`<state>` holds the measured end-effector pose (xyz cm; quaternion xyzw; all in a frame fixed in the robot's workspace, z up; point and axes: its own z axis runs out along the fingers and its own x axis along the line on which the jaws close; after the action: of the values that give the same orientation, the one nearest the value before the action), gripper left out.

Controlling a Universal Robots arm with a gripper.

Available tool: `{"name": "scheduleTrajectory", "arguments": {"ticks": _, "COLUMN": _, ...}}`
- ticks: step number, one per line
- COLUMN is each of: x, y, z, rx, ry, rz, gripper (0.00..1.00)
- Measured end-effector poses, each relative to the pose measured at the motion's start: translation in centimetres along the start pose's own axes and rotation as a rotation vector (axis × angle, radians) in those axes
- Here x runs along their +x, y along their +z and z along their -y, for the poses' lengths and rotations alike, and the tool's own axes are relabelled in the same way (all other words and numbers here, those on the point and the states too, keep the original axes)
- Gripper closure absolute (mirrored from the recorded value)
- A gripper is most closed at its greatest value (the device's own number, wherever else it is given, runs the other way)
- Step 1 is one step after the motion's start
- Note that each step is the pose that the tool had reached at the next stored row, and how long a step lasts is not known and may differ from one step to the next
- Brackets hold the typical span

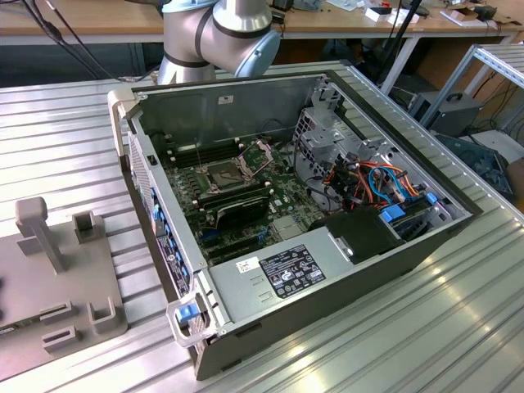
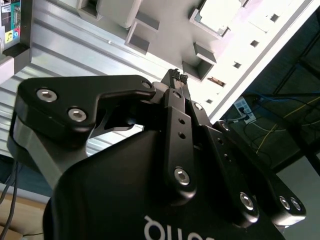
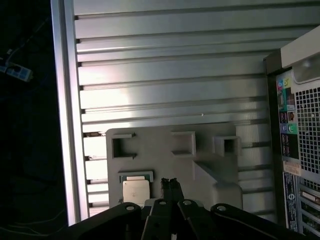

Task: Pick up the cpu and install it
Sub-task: 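Reach for the cpu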

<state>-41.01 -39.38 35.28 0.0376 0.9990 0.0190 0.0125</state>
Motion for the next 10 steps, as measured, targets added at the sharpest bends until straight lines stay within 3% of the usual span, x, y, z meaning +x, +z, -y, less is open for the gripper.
{"name": "scheduleTrajectory", "arguments": {"ticks": 5, "x": 0.34, "y": 1.03, "z": 0.14, "rx": 0.0088, "ry": 0.0, "rz": 0.0003, "gripper": 0.89}}
{"name": "scheduleTrajectory", "arguments": {"ticks": 10, "x": 0.54, "y": 1.42, "z": 0.55, "rx": 0.0107, "ry": 0.0, "rz": 0.0002, "gripper": 0.89}}
